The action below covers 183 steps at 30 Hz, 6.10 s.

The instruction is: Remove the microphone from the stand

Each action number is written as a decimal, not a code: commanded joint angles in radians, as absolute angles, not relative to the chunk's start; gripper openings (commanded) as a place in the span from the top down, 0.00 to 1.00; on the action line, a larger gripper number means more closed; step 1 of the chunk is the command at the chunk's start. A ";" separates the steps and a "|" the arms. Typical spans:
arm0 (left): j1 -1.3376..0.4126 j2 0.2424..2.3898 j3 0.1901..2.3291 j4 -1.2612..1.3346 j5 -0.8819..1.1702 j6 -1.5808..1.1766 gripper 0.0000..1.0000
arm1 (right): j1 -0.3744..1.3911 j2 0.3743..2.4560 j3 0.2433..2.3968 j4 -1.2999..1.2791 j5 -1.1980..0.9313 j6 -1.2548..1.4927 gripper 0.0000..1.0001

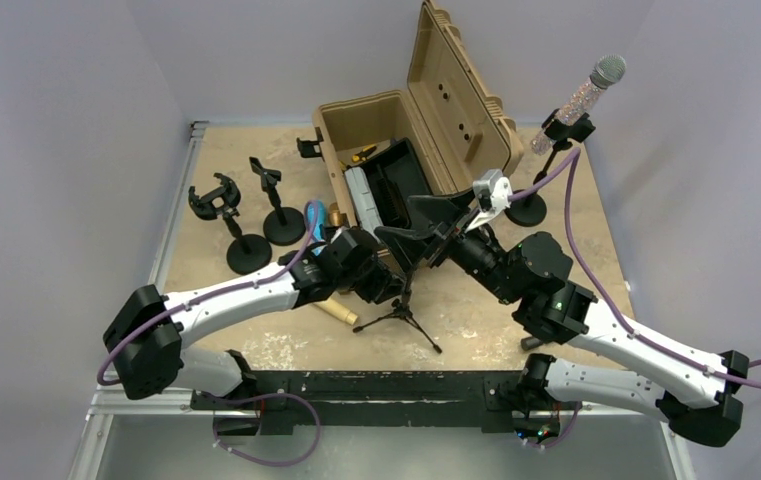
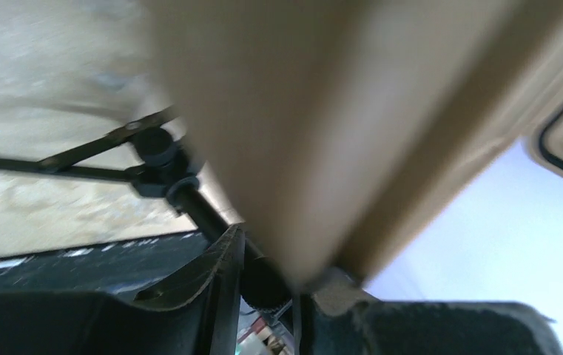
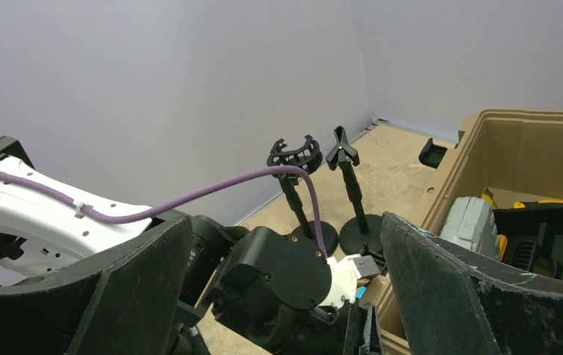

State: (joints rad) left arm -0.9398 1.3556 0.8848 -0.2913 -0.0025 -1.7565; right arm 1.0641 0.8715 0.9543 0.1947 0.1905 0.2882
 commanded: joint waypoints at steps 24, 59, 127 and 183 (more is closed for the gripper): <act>-0.861 1.416 1.085 -0.775 0.181 -1.617 0.04 | 1.062 0.829 0.980 0.161 0.218 0.315 0.03; -0.727 0.913 1.165 -0.228 0.101 -0.411 0.01 | 0.623 1.177 1.569 -0.019 0.724 0.272 0.01; -0.903 0.862 1.057 -0.249 0.037 -0.248 0.05 | -0.045 1.042 1.432 -0.206 0.310 0.380 1.00; -1.365 1.859 1.926 0.135 -0.945 0.130 0.12 | 0.196 0.705 1.372 -0.111 0.254 0.398 0.13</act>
